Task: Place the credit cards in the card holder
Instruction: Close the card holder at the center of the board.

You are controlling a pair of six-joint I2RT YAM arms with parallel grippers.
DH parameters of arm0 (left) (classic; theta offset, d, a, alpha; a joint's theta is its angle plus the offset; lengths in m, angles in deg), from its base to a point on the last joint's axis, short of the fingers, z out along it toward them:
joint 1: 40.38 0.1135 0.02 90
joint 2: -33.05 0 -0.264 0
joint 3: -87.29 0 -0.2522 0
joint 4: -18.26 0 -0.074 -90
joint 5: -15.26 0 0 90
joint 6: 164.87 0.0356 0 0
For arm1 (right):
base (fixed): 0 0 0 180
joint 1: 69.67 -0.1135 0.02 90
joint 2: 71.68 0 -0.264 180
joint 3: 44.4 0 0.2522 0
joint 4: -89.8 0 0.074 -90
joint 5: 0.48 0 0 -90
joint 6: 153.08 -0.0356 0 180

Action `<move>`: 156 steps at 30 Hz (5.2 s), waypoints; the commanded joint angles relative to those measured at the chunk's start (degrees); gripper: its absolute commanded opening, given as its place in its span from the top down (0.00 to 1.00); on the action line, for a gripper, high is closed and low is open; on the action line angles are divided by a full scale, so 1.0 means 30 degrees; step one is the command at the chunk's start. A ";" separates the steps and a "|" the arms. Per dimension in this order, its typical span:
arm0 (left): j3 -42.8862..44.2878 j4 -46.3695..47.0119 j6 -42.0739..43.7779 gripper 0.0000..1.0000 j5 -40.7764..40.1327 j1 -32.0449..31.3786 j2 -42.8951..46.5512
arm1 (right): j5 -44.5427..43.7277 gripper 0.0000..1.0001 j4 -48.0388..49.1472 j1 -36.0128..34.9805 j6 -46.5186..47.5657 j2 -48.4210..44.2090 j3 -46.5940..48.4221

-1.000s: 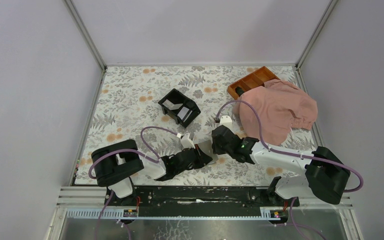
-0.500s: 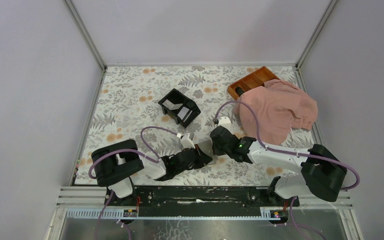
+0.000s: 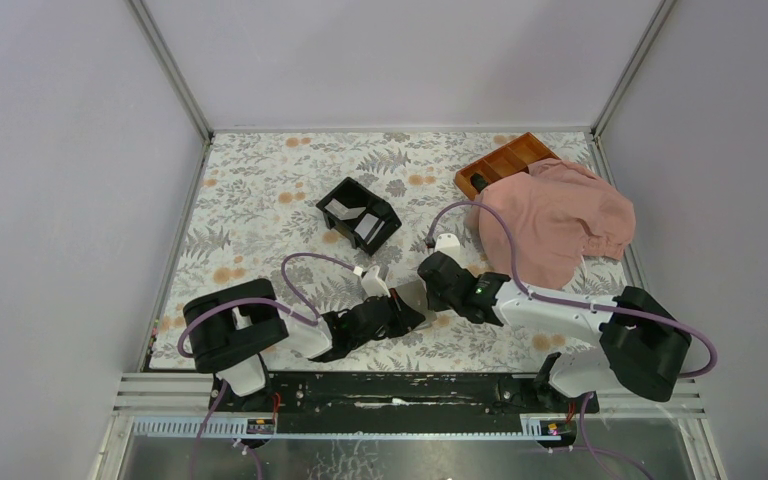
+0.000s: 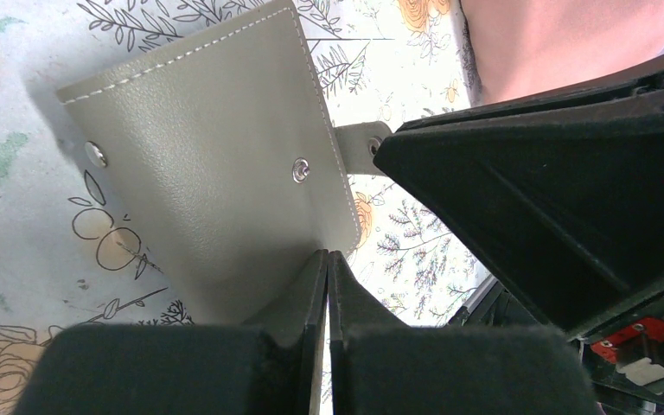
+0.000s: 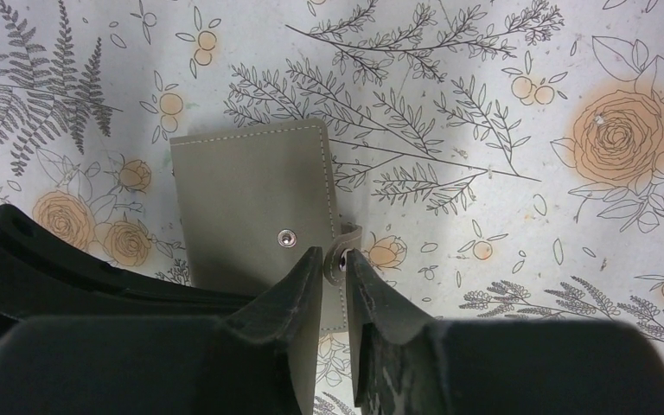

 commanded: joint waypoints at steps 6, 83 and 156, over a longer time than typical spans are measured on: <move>-0.0181 -0.2265 0.0504 0.96 -0.0390 -0.0060 -0.0674 | -0.0488 0.84 -0.0132 -0.0203 0.0157 0.0501 0.0942; -0.0411 -0.4586 0.4787 0.56 -0.3953 0.0378 0.4017 | -0.0823 0.99 -0.1589 -0.1125 0.0816 0.2263 0.3537; -0.0426 -0.3828 0.4263 0.59 -0.2986 0.0380 0.2227 | 0.0468 1.00 -0.0763 -0.1405 0.0680 0.4708 0.4186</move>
